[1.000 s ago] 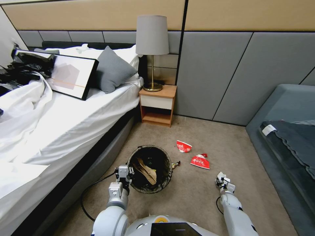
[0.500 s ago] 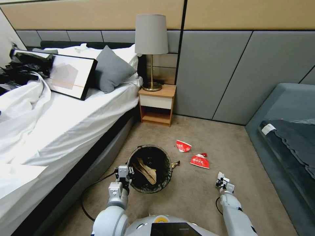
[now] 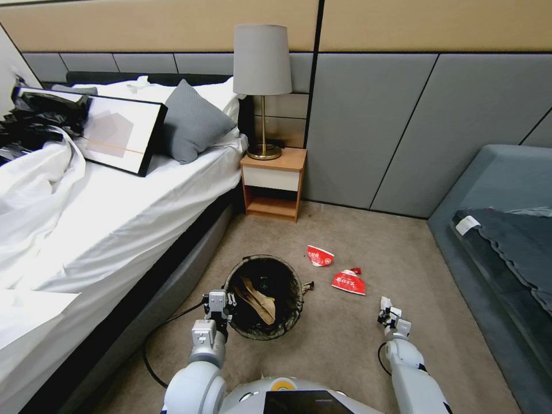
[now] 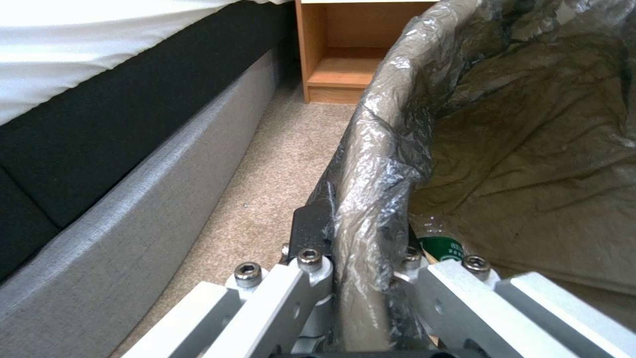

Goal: Pick up the trash bin, then pick up the garbage from the floor and place it into the trash bin.

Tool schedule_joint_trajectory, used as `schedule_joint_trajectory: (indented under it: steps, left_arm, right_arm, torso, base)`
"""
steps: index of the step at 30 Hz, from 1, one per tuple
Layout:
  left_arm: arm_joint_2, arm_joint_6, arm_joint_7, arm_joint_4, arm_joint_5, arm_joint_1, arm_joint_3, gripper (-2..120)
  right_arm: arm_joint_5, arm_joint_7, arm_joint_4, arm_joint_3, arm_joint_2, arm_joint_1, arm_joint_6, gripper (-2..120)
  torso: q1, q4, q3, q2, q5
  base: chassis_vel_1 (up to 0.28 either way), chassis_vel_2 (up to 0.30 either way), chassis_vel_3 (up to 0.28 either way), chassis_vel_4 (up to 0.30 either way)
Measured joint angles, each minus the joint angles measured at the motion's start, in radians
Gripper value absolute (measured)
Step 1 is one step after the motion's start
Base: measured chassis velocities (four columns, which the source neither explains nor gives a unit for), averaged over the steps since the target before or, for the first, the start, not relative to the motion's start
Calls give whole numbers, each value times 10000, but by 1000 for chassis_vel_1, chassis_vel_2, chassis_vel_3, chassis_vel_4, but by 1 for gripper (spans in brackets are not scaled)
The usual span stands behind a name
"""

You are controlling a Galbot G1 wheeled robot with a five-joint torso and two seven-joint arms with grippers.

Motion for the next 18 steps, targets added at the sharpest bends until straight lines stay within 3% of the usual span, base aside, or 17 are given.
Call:
schedule_joint_trajectory:
  steps: [1,3,6,7,14,18]
  left_arm:
    - [0,0,0,0,0,0,0,2]
    - [-8,0,6,33,21,7,43,2]
    - [-6,0,8,36,24,9,43,2]
    - [18,0,35,42,21,12,38,2]
    - [153,21,110,126,-50,-15,0,2]
    - [167,23,119,165,-50,-23,26,2]
  right_arm:
    - [0,0,0,0,0,0,0,0]
    - [-113,-1019,1559,-414,79,-412,1247,0]
    - [-96,-1370,2247,-674,88,-617,1547,0]
    - [-124,-2043,3235,-1195,79,-985,1946,0]
    - [-790,-3535,5257,-2823,-285,-1920,2229,0]
    - [-1413,-3348,5648,-3937,-735,-2280,2096,0]
  torso:
    - [0,0,0,0,0]
    - [-1,5,0,0,1]
    - [0,4,0,0,-1]
    - [0,1,0,0,0]
    - [-1,1,-1,0,-2]
    - [0,1,-1,0,0]
  base:
    - [0,0,0,0]
    - [0,0,0,0]
    - [0,0,0,0]
    - [0,0,0,0]
    - [0,0,0,0]
    - [0,0,0,0]
